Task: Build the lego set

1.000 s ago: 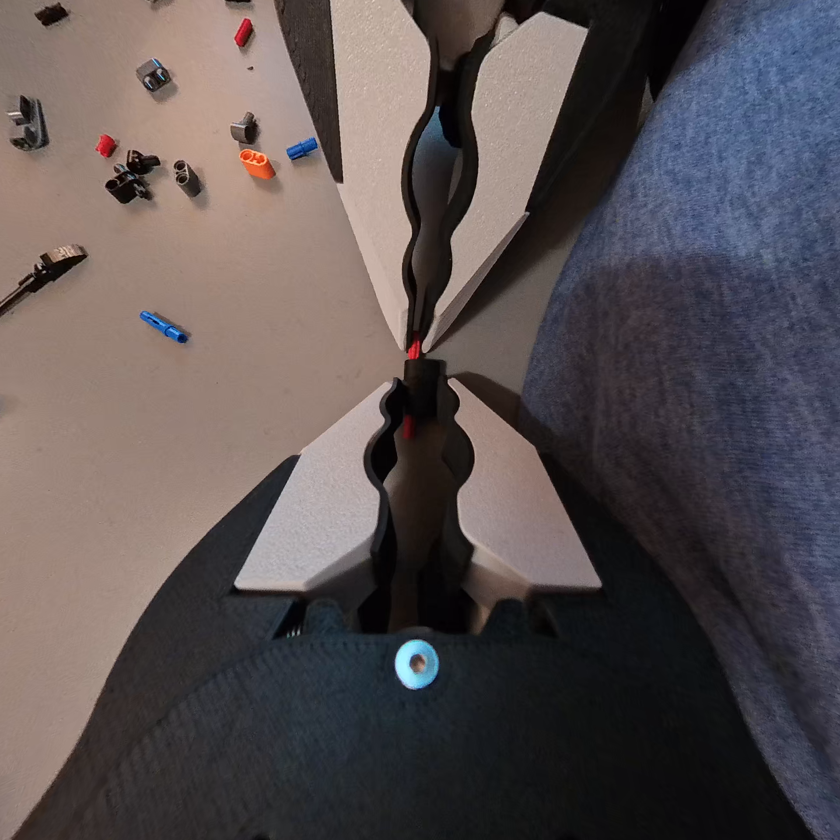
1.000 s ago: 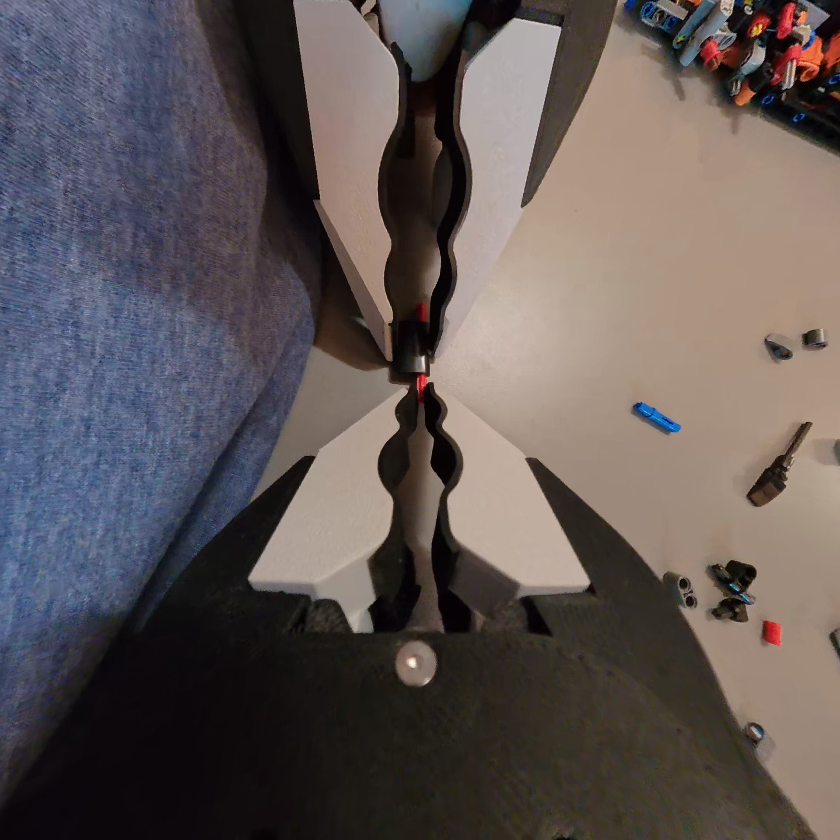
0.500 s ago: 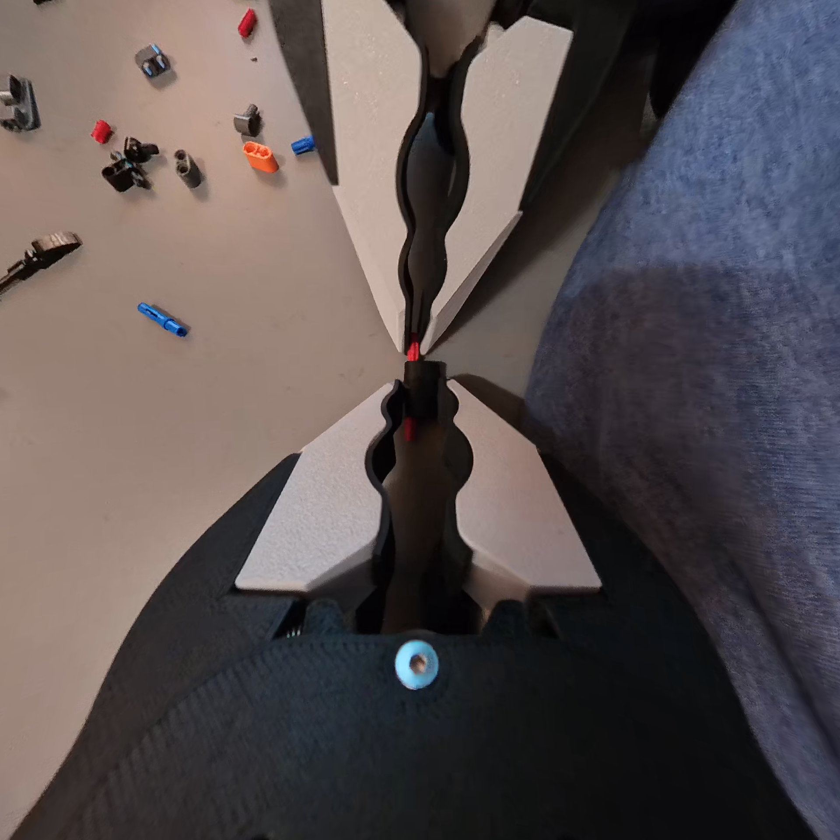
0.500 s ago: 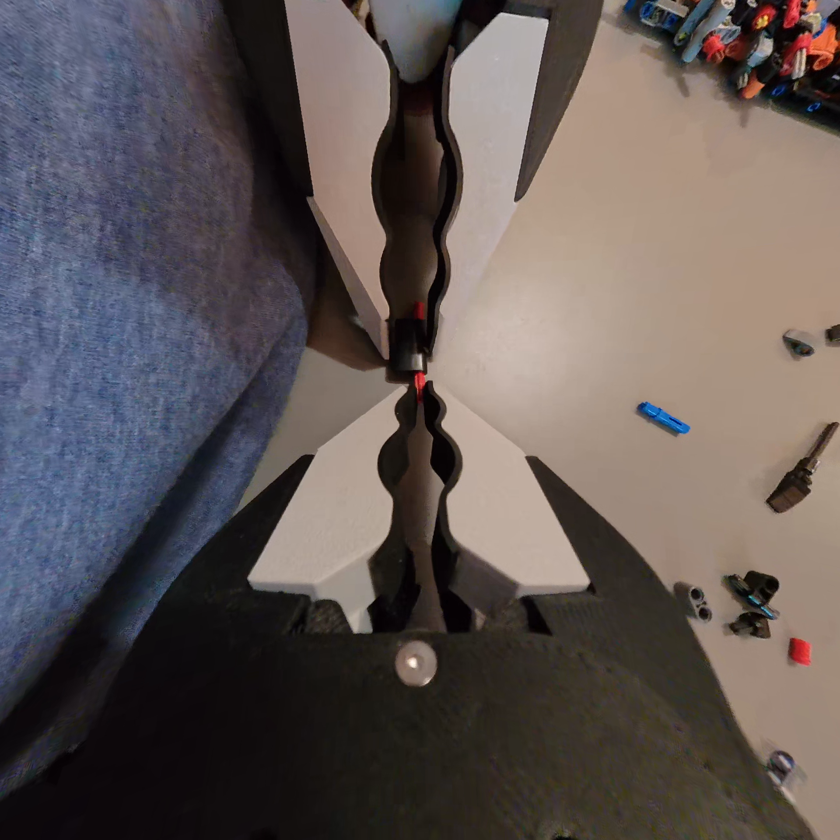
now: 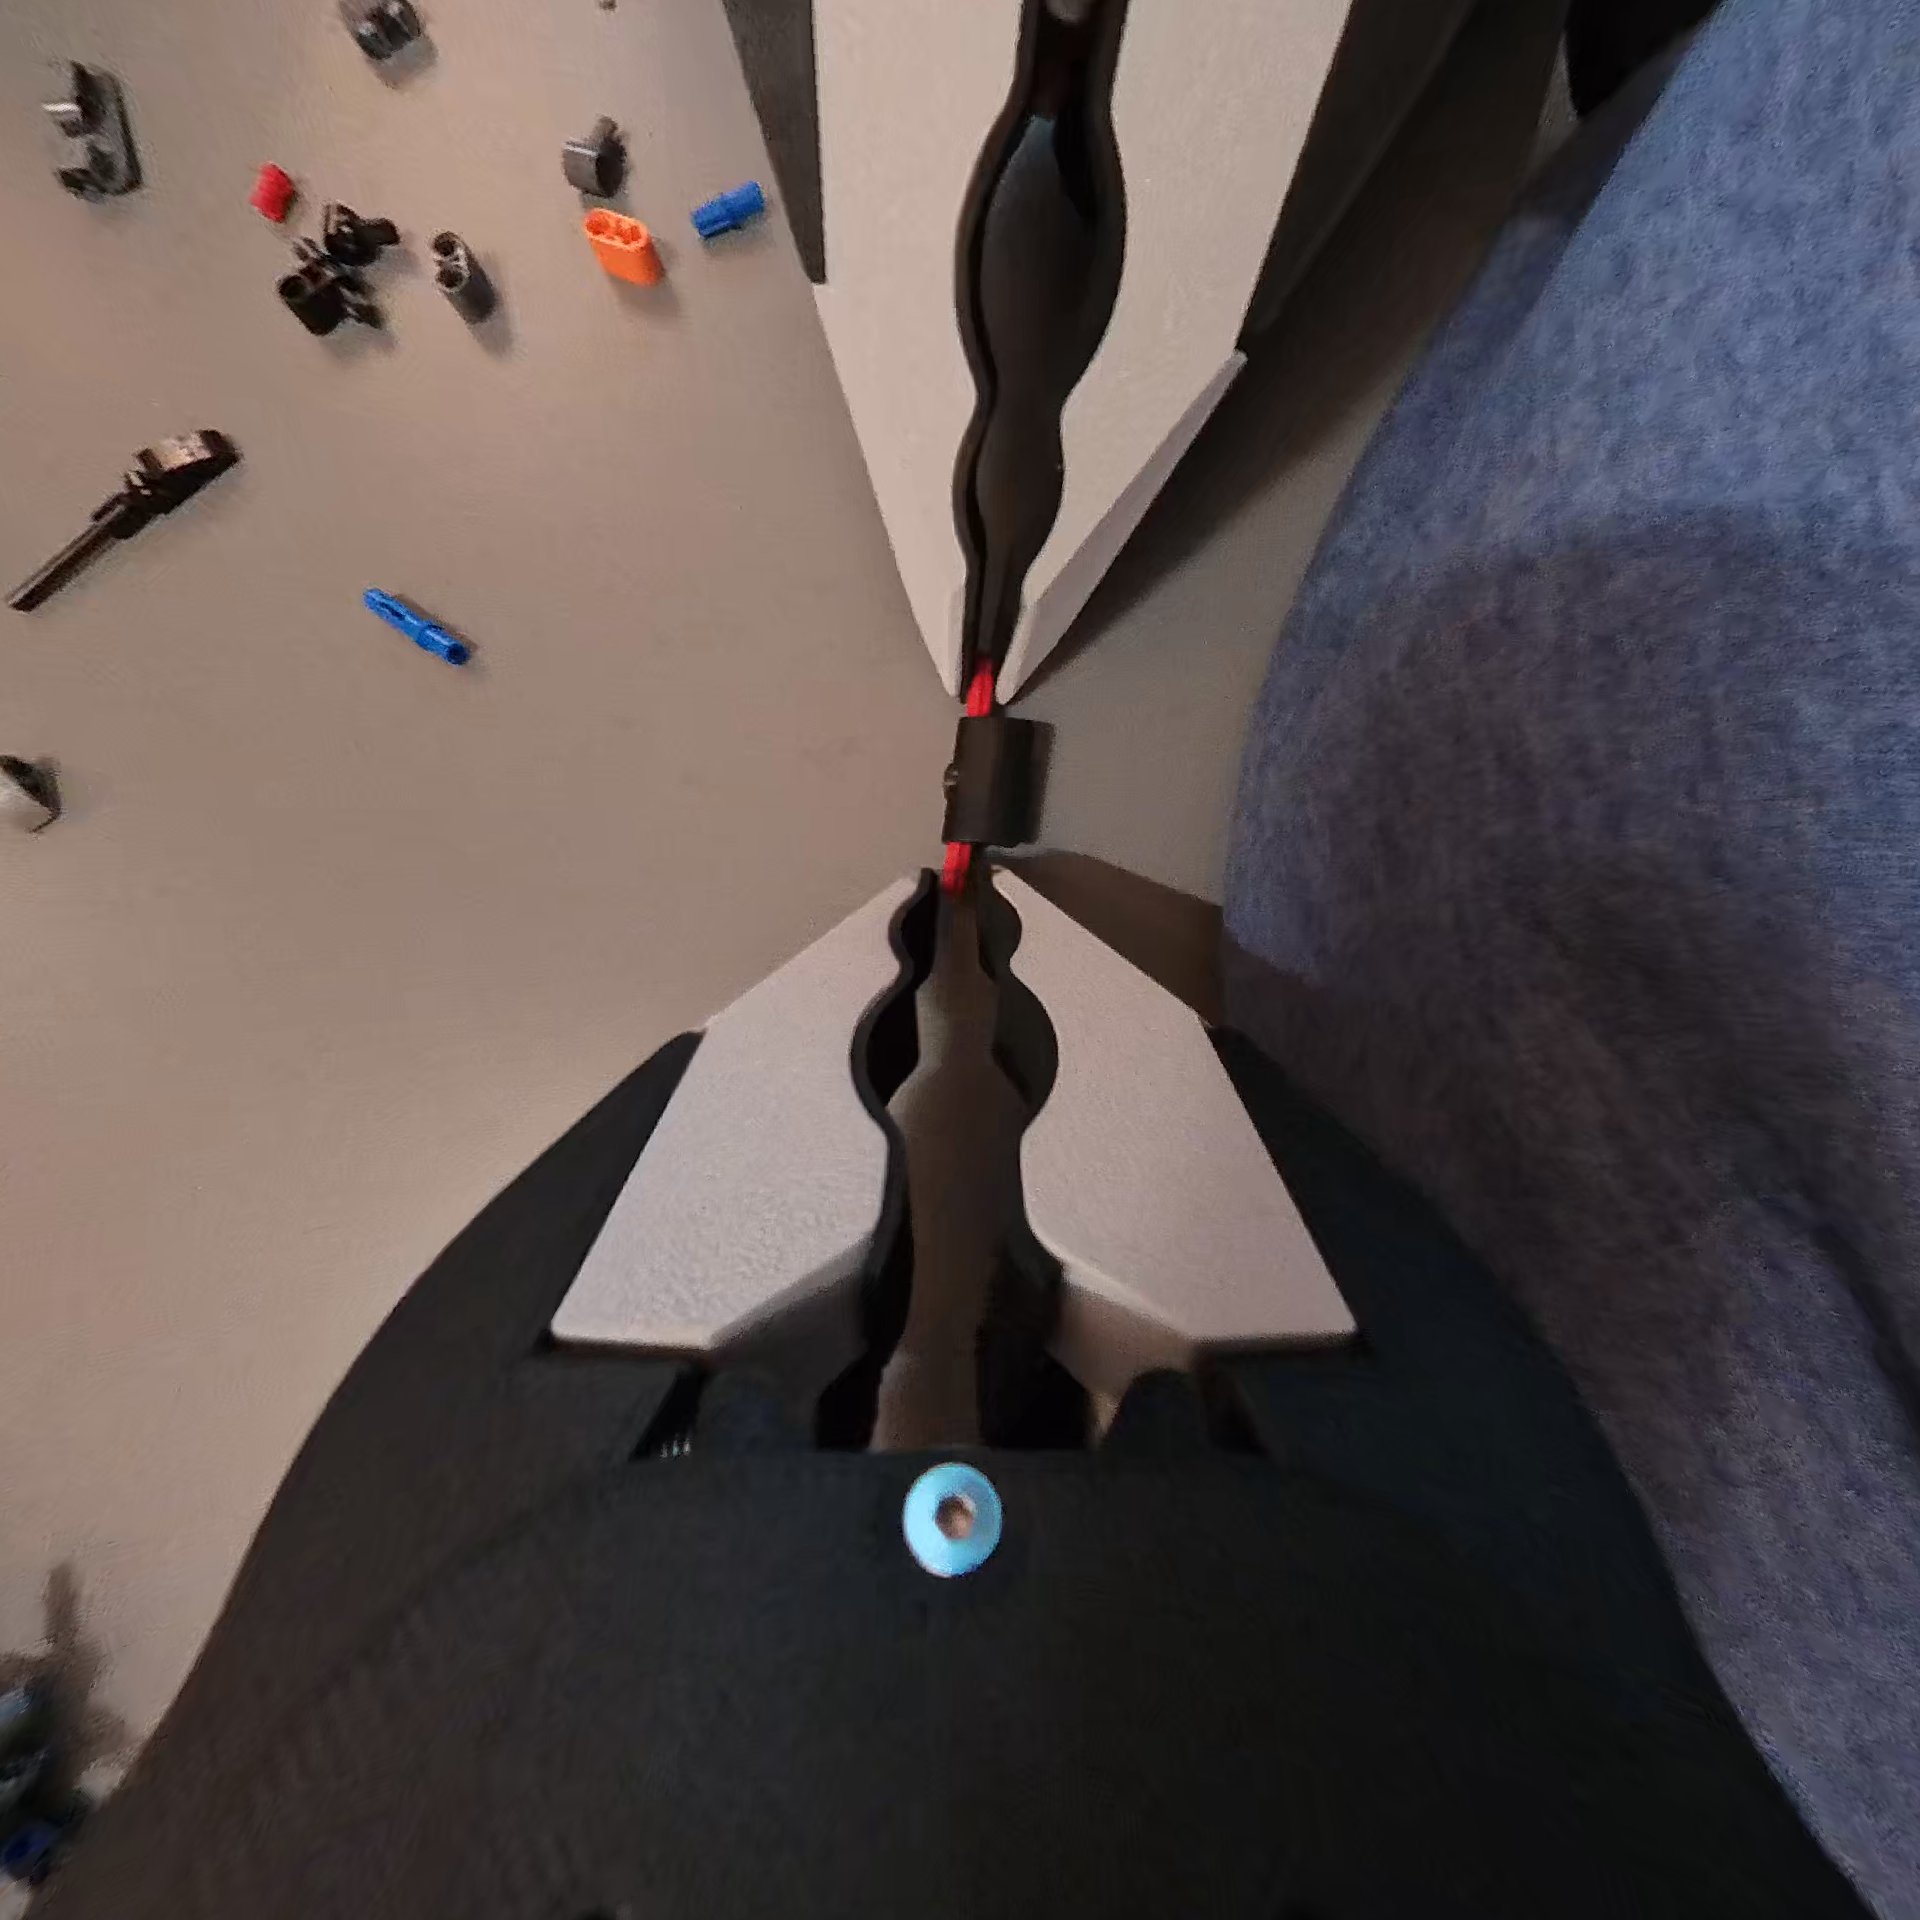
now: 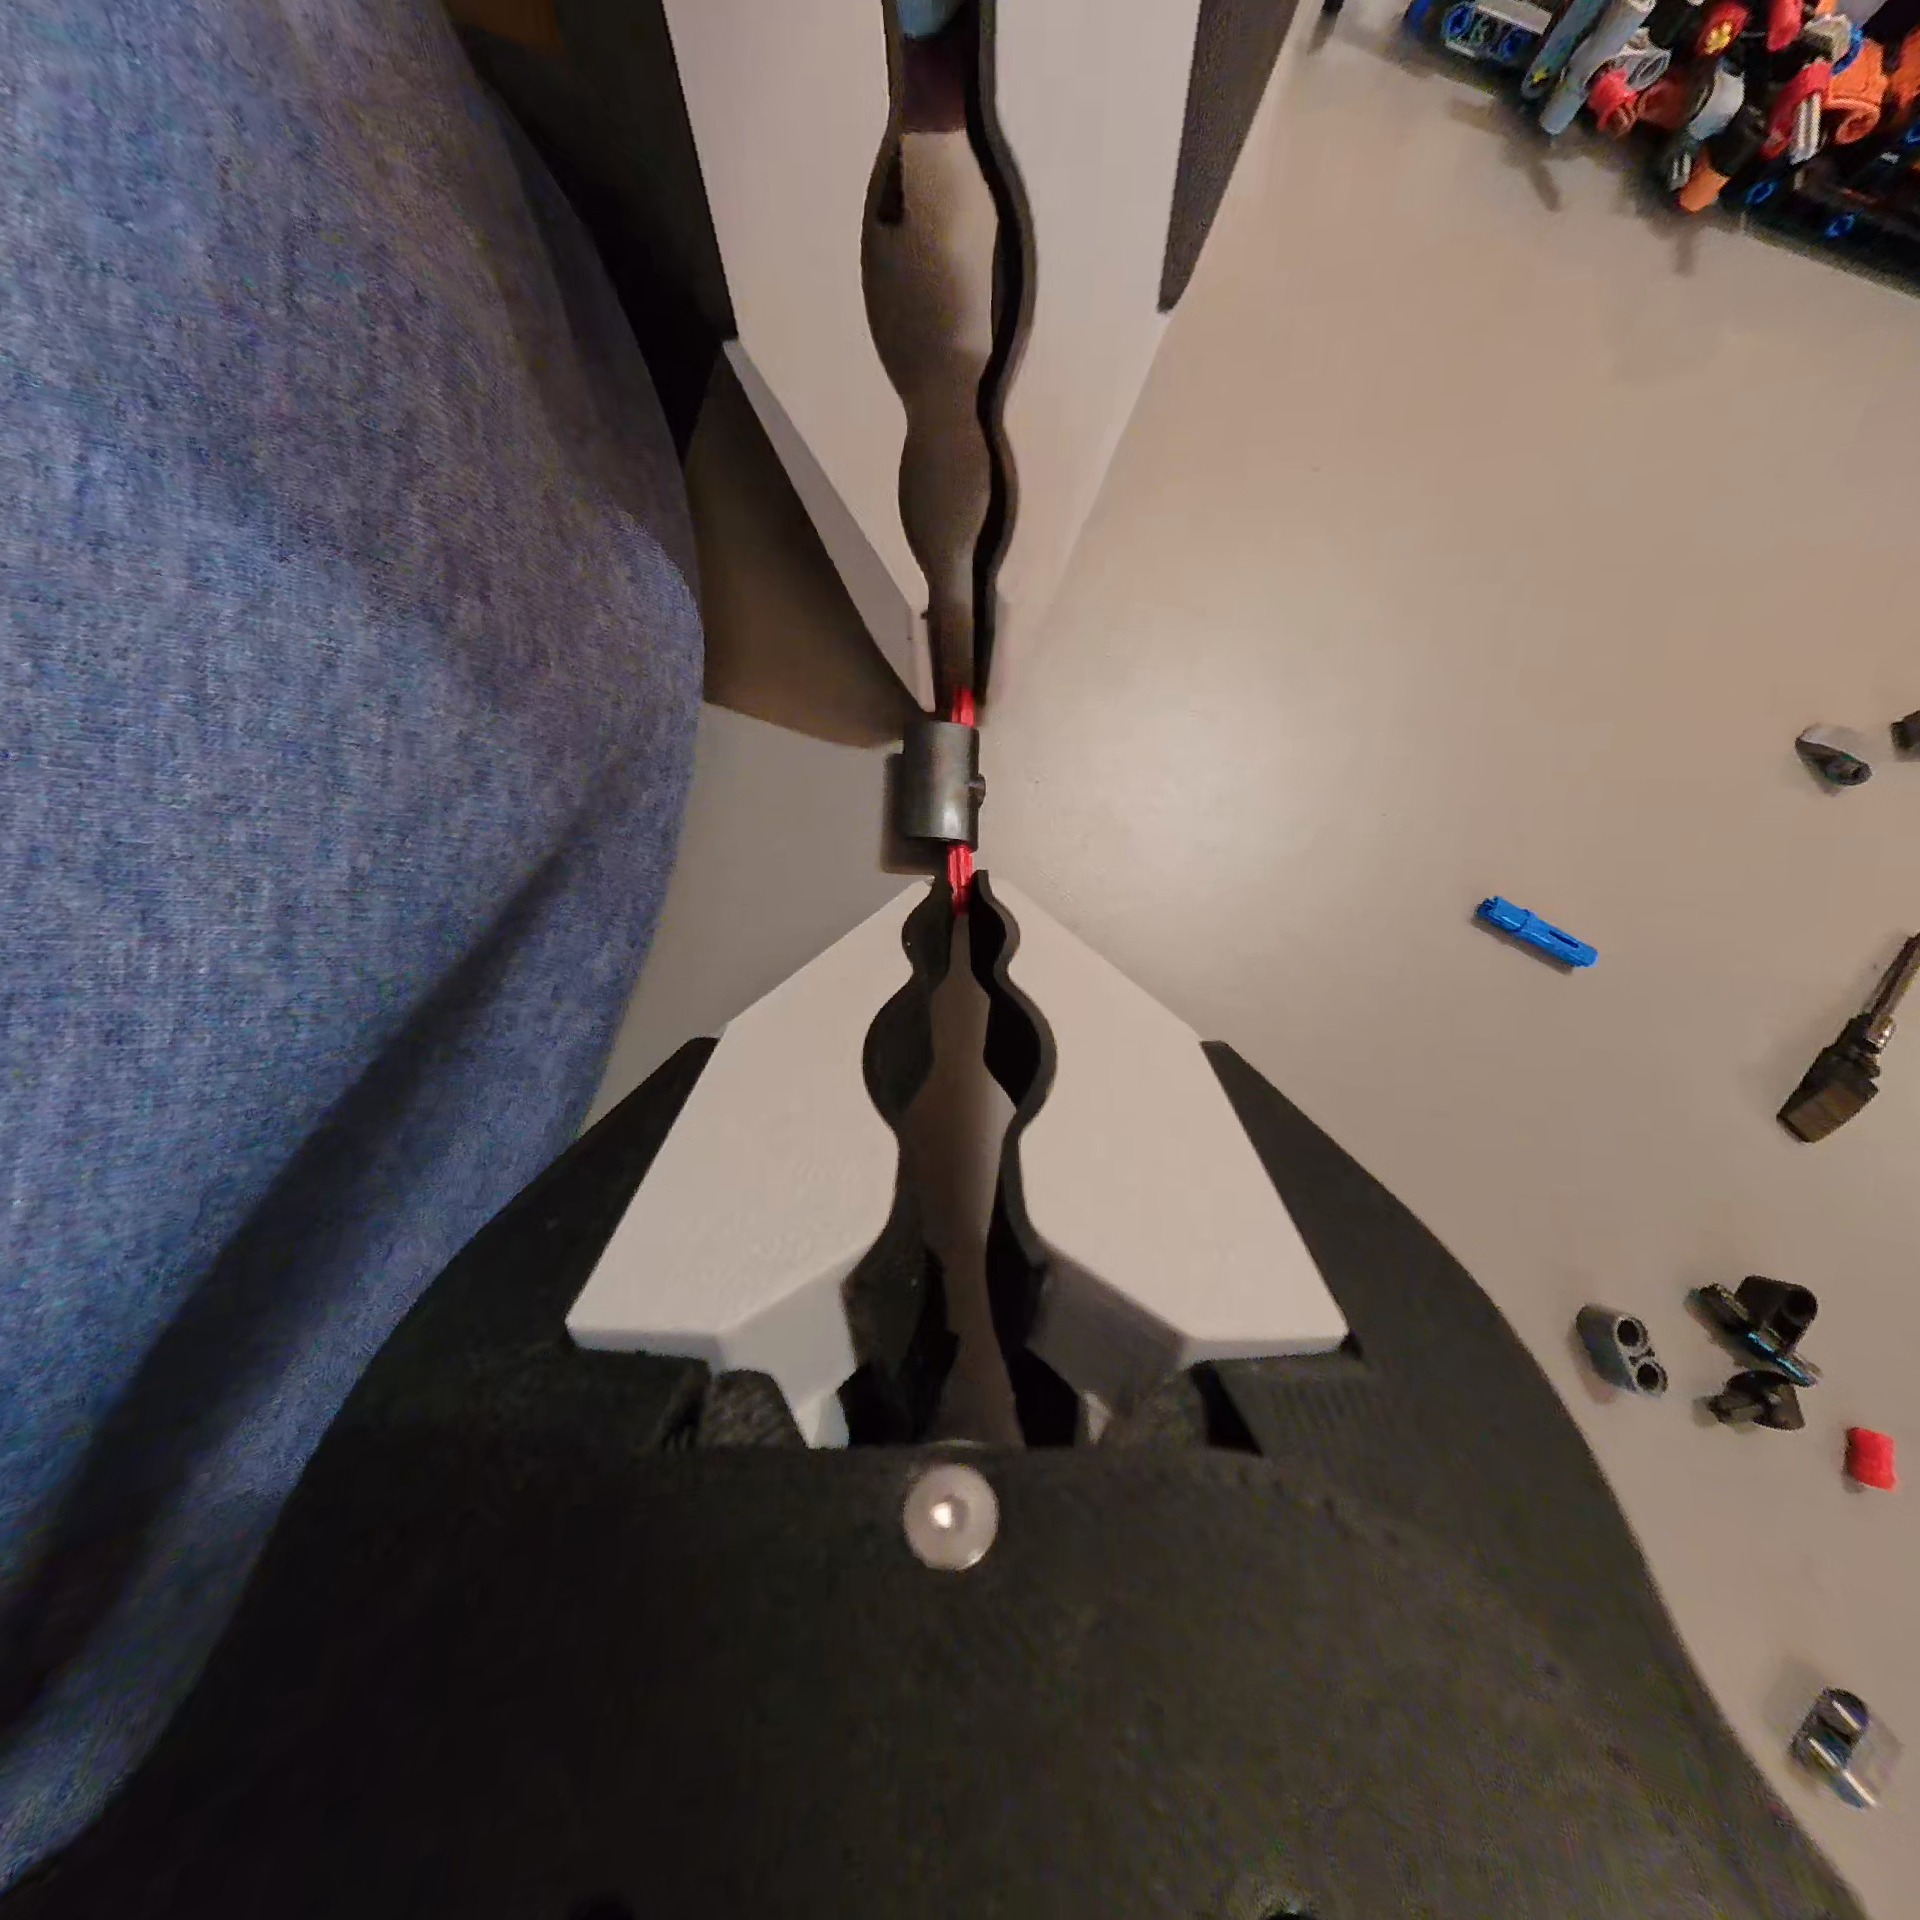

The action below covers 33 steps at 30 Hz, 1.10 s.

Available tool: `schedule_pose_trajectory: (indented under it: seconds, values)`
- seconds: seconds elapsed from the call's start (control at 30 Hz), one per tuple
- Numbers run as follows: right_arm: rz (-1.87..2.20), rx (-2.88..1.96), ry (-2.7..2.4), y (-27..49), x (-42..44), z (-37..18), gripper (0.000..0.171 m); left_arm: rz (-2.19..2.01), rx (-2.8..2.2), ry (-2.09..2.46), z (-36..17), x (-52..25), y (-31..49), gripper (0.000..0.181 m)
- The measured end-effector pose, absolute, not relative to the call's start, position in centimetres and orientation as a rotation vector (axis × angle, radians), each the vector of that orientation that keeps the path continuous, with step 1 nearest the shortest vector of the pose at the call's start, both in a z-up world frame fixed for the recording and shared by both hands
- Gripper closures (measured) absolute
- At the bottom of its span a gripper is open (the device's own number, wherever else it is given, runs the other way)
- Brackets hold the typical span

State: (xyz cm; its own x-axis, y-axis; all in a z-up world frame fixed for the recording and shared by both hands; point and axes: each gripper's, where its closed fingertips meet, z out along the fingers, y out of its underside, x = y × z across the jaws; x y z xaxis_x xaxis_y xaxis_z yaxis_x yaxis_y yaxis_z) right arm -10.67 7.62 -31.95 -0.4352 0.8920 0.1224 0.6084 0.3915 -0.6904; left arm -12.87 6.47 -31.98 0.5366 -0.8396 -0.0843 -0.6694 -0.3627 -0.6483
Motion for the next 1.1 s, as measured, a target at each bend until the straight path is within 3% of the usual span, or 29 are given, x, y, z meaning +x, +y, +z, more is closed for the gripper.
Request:
schedule_pose_trajectory:
  seconds: [1.1]
  values:
    - [0.605, -1.15, -2.256, 7.98, -11.37, -32.37, 0.171, -0.319, -2.089, 1.275, -32.51, -12.45, 6.77, 0.18]
